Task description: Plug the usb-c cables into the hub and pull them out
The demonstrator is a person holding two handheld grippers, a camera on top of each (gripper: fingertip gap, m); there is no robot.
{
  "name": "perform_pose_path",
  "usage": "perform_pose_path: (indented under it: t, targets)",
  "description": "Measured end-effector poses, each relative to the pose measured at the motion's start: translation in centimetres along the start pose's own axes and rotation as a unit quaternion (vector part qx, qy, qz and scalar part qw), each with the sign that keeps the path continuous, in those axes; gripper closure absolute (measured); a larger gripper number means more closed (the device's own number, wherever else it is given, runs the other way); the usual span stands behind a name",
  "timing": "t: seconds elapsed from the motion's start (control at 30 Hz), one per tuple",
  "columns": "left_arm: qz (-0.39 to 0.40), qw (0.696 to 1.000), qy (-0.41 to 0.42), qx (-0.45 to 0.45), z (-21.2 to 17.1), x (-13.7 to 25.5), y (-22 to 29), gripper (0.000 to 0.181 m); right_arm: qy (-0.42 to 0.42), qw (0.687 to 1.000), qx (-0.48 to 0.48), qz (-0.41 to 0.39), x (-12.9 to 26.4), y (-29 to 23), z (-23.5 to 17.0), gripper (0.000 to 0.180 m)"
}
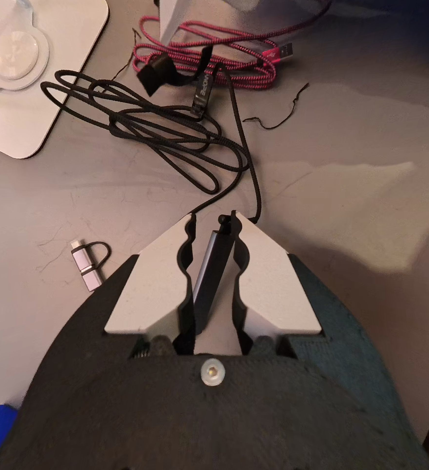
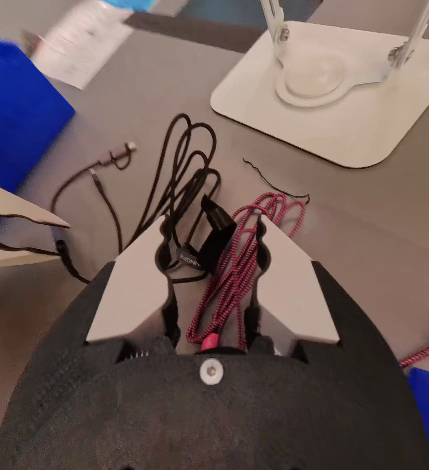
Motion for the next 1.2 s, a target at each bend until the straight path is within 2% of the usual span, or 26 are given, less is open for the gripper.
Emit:
perform_pose_path:
  t: [0.03,0.1,0.2,0.33,0.4,0.5,0.57,0.7,0.87,1.0,1.1,1.2]
  targets:
    - [0.0,1.0,0.0,0.0,0.0,0.0,0.0,0.155,0.0,1.0,-0.006,-0.009,0.0,0.4,-0.1,0.113]
    - [0.0,1.0,0.0,0.001,-0.1,0.0,-0.1,0.155,-0.036,0.996,0.01,-0.081,-0.1,1.5,-0.6,0.116]
    - [0.001,1.0,-0.001,-0.001,-0.1,0.0,-0.1,0.156,-0.056,0.993,0.009,-0.107,-0.2,1.9,-1.0,0.127]
    - [0.0,1.0,0.0,-0.001,-0.1,0.0,0.0,0.156,-0.13,0.981,0.034,-0.138,-1.6,2.2,-2.3,0.127]
    - [0.0,1.0,0.0,-0.001,-0.1,0.0,0.0,0.156,-0.137,0.981,0.045,-0.13,-2.0,1.9,-2.5,0.139]
    - [0.0,1.0,-0.002,-0.002,0.0,-0.1,0.0,0.156,-0.137,0.98,0.065,-0.126,-2.2,1.8,-2.5,0.168]
    - [0.001,1.0,-0.001,-0.002,0.1,-0.1,0.1,0.156,-0.134,0.979,0.078,-0.131,-2.3,1.7,-2.5,0.171]
    - [0.01,1.0,0.014,0.002,0.5,0.5,-0.1,0.155,-0.079,0.982,0.096,-0.142,-1.4,1.0,-1.3,0.175]
    - [0.038,0.996,0.072,0.027,1.7,1.9,-1.2,0.151,0.021,0.982,0.129,-0.134,0.7,-0.4,0.5,0.176]
    - [0.034,0.991,0.125,0.041,3.8,2.0,-2.1,0.142,0.09,0.982,0.144,-0.081,1.8,-1.8,1.3,0.176]
    - [0.029,0.99,0.128,0.046,5.2,0.8,-2.8,0.131,0.132,0.978,0.157,-0.042,2.4,-3.0,1.8,0.176]
    - [-0.004,0.985,0.158,0.07,6.5,0.0,-3.2,0.122,0.163,0.969,0.188,0.009,2.6,-4.7,2.0,0.177]
Point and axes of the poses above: each gripper's, where its closed fingertips meet, x back along the fingers, z out of its top, y = z × x across the jaws, the point moved 10 cm from there along x, back along the fingers, and after that the axes turned 1 degree about -x, right-handed, at the moved point
